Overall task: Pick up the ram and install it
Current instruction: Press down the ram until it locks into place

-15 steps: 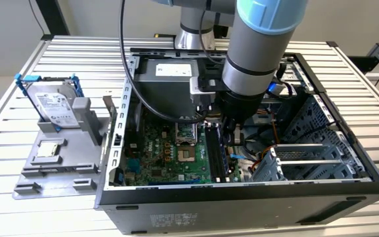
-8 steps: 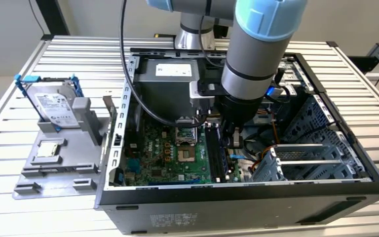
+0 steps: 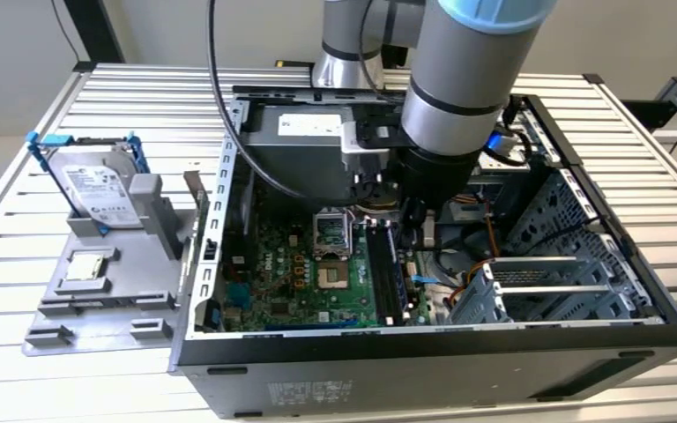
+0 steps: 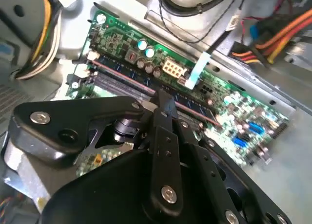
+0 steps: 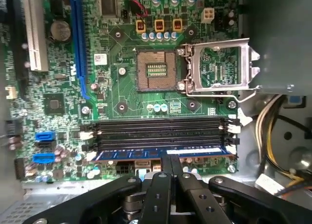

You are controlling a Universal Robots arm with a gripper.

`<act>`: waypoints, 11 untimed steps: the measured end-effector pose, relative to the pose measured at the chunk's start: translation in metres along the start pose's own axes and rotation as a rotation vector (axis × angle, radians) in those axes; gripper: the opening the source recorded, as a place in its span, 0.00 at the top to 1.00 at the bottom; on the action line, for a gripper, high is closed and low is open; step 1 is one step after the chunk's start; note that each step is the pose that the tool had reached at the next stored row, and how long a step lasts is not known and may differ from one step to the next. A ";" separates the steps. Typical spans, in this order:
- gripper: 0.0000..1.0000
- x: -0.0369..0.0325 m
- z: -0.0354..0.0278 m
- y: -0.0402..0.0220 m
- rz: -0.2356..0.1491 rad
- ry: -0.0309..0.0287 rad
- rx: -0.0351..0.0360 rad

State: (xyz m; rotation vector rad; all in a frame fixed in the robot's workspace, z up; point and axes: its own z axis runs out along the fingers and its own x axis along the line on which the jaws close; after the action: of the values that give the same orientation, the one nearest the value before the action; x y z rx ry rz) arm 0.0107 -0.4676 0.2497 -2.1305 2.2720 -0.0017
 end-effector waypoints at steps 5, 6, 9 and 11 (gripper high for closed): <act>1.00 -0.0004 -0.0226 -0.0004 0.000 0.0001 0.0000; 1.00 -0.0005 -0.0272 -0.0005 0.000 0.0000 0.0000; 1.00 -0.0008 -0.0381 -0.0008 0.000 0.0000 -0.0001; 1.00 -0.0008 -0.0385 -0.0008 0.000 -0.0001 -0.0018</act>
State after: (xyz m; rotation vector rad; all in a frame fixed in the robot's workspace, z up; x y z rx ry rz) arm 0.0108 -0.4676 0.2882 -2.1315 2.2728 0.0004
